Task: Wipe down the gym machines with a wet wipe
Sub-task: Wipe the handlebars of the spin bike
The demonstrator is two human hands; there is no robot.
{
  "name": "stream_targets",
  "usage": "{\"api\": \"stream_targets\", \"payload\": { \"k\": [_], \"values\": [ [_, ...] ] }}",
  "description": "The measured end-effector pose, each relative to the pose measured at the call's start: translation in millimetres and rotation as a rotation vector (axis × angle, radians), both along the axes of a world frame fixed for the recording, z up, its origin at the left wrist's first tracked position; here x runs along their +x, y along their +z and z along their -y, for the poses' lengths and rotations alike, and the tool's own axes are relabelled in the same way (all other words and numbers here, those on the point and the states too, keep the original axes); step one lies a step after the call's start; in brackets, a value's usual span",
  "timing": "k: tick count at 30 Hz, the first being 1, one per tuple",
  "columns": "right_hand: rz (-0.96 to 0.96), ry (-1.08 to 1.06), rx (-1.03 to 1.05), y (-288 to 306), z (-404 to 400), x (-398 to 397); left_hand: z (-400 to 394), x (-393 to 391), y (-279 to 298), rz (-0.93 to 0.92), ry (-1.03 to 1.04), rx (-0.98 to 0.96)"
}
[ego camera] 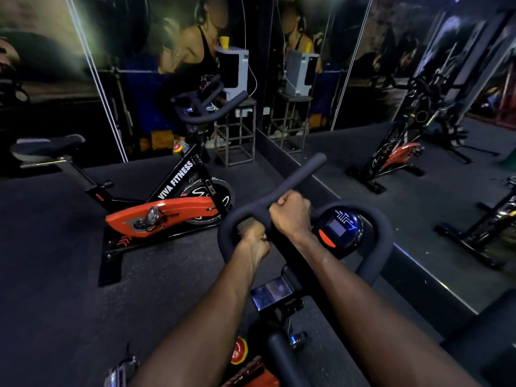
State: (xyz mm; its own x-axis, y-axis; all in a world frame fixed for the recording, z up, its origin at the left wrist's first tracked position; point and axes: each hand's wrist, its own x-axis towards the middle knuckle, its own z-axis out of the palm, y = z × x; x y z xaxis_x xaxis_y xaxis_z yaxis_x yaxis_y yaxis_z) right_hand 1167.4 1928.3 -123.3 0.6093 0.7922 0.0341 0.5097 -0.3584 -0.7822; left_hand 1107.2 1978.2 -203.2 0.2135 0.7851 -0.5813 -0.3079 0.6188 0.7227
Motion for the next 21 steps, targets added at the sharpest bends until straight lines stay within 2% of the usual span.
{"api": "stream_targets", "payload": {
  "k": [2,4,7,11,14,16,20,21],
  "values": [
    [-0.022,0.005,-0.038,1.1,-4.2,0.6,8.9,6.2,-7.7,-0.028,0.006,-0.025],
    [-0.028,0.018,-0.077,2.2,-9.4,1.9,22.8,10.3,-6.3,0.076,-0.053,-0.047],
    [-0.026,0.053,-0.14,5.3,-13.0,3.3,16.6,0.4,-1.3,0.18,0.035,-0.07],
    [-0.035,0.086,-0.146,4.2,-12.8,5.8,-6.1,1.2,-5.6,0.111,0.145,-0.012],
    [-0.045,0.121,-0.152,2.7,-13.2,7.7,23.0,3.4,14.5,0.011,0.145,0.061],
    [-0.045,0.139,-0.16,4.0,-12.8,7.0,44.8,1.2,25.9,-0.056,0.068,0.064],
    [-0.009,0.177,-0.178,11.5,-9.1,3.2,67.9,-14.2,38.0,-0.285,-0.271,0.149],
    [-0.006,0.176,-0.183,11.7,-9.4,3.8,65.0,-17.1,36.4,-0.294,-0.325,0.143]
  ]
}}
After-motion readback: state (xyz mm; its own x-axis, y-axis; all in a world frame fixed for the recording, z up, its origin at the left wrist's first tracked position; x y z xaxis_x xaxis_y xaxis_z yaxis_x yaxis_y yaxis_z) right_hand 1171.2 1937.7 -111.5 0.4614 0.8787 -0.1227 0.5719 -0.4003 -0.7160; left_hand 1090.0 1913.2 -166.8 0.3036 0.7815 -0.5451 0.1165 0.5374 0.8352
